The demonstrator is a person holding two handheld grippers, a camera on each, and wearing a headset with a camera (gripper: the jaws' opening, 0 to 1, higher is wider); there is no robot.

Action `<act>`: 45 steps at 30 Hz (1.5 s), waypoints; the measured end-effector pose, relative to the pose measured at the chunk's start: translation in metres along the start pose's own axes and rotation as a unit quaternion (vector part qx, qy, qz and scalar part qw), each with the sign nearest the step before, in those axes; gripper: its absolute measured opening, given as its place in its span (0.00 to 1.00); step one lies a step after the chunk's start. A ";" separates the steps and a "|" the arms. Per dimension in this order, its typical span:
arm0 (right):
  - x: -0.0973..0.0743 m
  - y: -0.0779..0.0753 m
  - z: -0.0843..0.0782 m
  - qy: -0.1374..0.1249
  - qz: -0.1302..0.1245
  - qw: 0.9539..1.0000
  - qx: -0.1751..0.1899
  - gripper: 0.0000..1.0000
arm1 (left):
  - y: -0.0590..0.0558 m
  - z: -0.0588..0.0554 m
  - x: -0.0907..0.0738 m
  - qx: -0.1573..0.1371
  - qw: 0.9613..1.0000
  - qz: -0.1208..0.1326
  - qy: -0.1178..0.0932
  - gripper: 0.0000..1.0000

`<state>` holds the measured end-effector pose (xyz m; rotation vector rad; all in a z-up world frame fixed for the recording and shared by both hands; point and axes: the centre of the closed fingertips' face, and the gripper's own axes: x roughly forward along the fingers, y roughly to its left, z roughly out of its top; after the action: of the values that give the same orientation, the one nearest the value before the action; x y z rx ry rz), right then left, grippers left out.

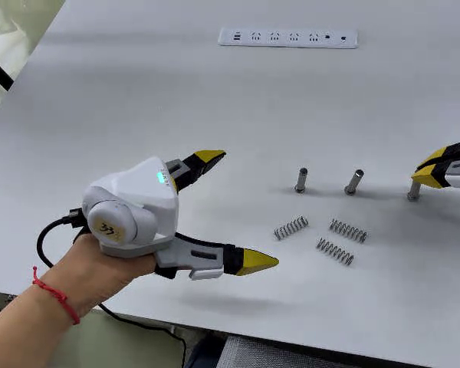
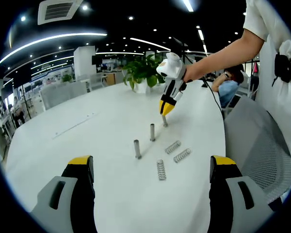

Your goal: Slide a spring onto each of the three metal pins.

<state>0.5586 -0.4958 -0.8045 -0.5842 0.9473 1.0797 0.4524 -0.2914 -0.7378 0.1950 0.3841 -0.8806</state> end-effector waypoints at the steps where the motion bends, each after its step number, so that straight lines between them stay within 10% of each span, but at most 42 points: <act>1: 0.000 0.000 -0.001 -0.001 -0.001 1.000 0.000 0.04 | 0.000 0.000 0.000 0.000 1.000 0.000 0.000 0.99; 45: -0.006 0.004 -0.010 -0.028 -0.012 0.999 0.019 0.05 | -0.003 0.004 0.004 0.003 1.000 -0.005 -0.001 0.99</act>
<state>0.5504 -0.5050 -0.8040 -0.5310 0.9081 1.0491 0.4535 -0.2971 -0.7354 0.1987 0.3812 -0.8920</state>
